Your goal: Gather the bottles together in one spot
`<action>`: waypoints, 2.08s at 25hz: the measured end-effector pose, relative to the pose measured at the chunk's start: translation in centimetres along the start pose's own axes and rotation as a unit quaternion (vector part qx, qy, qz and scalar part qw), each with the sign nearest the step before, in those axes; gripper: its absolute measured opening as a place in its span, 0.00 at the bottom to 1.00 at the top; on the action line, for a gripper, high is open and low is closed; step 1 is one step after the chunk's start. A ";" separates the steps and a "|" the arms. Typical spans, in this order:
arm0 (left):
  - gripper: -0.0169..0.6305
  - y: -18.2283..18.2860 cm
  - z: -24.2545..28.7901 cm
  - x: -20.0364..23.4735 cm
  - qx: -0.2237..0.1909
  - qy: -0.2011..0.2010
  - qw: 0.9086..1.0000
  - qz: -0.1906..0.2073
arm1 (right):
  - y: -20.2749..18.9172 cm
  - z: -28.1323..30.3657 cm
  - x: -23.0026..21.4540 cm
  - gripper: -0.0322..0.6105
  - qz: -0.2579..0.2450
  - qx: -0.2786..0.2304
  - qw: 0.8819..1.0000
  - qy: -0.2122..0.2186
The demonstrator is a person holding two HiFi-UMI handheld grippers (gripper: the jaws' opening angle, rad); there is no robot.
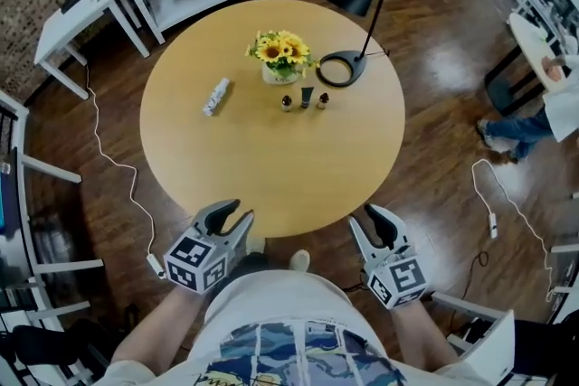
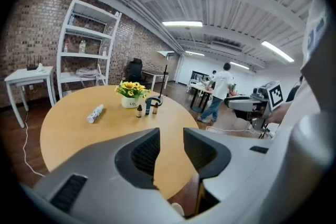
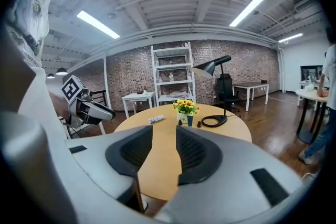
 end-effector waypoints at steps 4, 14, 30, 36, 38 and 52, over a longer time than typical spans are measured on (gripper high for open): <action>0.25 -1.2 -2.2 -1.7 0.008 0.027 1.000 -0.008 | -0.4 -2.1 0.7 0.31 0.012 -0.005 1.000 0.019; 0.28 -1.7 -3.7 -3.7 0.018 0.030 0.999 -0.027 | -0.9 -3.0 0.8 0.31 0.011 -0.020 0.999 0.039; 0.30 2.6 0.1 11.4 0.047 0.071 0.994 0.062 | 1.8 2.4 3.0 0.35 0.065 -0.004 0.998 0.002; 0.30 8.0 3.1 20.8 0.066 0.086 0.989 0.103 | 3.1 5.2 4.4 0.35 0.082 0.007 0.996 -0.025; 0.30 10.3 4.6 23.7 0.075 0.077 0.988 0.106 | 3.1 5.9 4.7 0.35 0.087 0.012 0.995 -0.037; 0.30 15.5 22.1 38.8 0.252 0.033 0.965 0.056 | 1.0 5.3 7.2 0.35 0.168 0.052 0.975 -0.133</action>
Point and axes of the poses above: the fingertips, and each gripper's own axes: z forward along the fingers, x to its left, y out of its top, the point moved 5 cm from there along -z, backward along the fingers, and after that the axes turned 10 degrees about x, right-handed, at the moved point
